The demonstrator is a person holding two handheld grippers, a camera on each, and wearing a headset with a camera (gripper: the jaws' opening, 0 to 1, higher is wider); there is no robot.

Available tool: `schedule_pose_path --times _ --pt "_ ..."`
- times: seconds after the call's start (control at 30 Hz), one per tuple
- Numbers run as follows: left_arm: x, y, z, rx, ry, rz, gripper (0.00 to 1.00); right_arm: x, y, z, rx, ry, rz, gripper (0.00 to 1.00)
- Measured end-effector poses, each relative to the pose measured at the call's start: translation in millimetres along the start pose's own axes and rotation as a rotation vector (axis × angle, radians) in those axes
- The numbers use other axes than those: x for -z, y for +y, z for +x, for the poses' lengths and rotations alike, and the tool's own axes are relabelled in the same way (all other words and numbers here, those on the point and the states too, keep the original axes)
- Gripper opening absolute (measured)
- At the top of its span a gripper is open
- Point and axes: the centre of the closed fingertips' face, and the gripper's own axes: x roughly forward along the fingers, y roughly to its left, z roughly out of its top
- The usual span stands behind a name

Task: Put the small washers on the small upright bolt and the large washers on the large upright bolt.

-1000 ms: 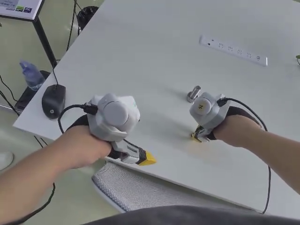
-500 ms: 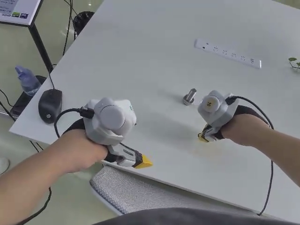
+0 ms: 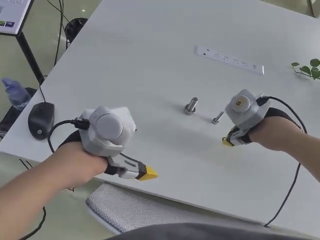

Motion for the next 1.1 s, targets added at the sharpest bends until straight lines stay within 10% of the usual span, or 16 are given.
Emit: schedule_pose_path --times 0.57,1.1 --pt "5.0 -2.4 4.2 0.013 0.024 -0.009 0.76 -26.6 -28.3 -38.0 0.017 -0.039 -0.023 0.13" --pt "4.1 -0.6 -0.6 0.008 0.019 -0.035 0.76 -53.5 -55.7 -23.2 -0.017 -0.022 -0.109 0.13"
